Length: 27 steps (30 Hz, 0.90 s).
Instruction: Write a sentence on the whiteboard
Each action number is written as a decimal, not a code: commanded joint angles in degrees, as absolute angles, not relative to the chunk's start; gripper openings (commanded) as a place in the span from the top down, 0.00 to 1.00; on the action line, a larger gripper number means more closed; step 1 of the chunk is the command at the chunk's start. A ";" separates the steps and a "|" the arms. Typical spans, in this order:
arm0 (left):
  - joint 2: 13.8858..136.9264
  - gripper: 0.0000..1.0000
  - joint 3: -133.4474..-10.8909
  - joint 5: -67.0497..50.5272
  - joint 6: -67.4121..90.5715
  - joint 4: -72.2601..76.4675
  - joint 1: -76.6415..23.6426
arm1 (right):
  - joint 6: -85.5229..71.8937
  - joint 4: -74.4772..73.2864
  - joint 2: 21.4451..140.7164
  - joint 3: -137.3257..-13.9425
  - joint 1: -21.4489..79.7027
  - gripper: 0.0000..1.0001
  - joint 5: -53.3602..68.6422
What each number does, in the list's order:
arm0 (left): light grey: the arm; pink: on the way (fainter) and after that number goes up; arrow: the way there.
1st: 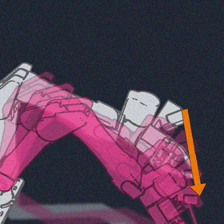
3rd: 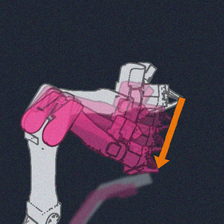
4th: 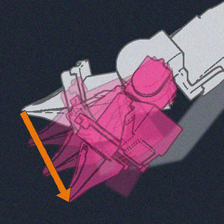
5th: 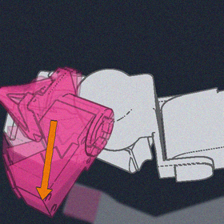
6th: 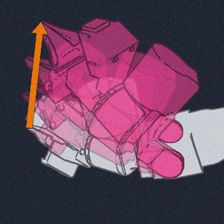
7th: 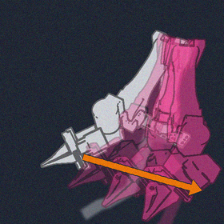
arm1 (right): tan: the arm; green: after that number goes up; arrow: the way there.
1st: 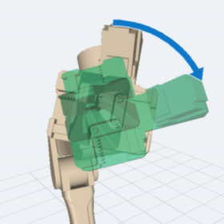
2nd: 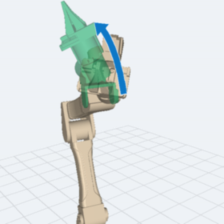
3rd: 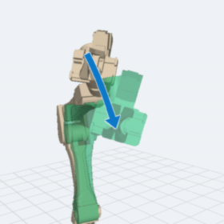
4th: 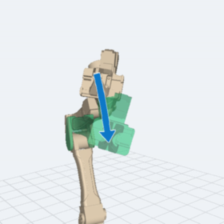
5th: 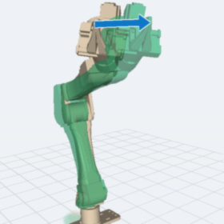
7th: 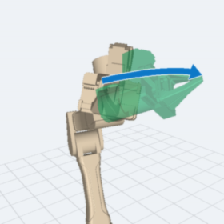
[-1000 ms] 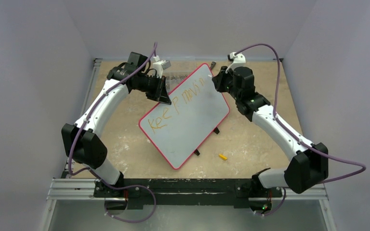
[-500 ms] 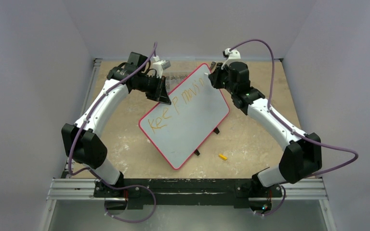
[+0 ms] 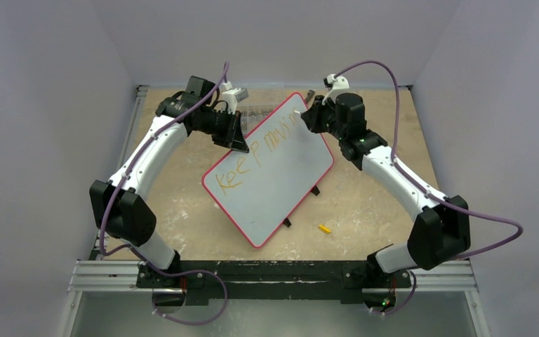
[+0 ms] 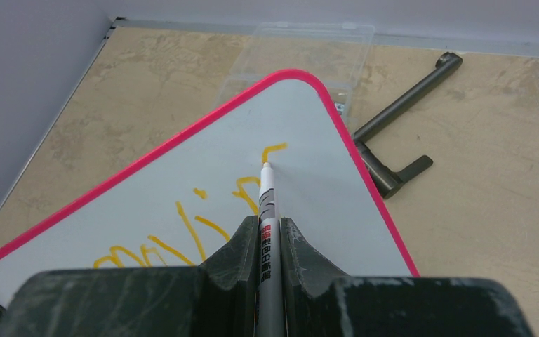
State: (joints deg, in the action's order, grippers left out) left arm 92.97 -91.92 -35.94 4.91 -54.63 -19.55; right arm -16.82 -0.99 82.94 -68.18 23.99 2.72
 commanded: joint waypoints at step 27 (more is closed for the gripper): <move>91.67 1.00 -91.67 -30.42 -0.53 -54.49 -20.39 | -15.12 -2.91 85.56 -73.36 24.33 1.00 -0.12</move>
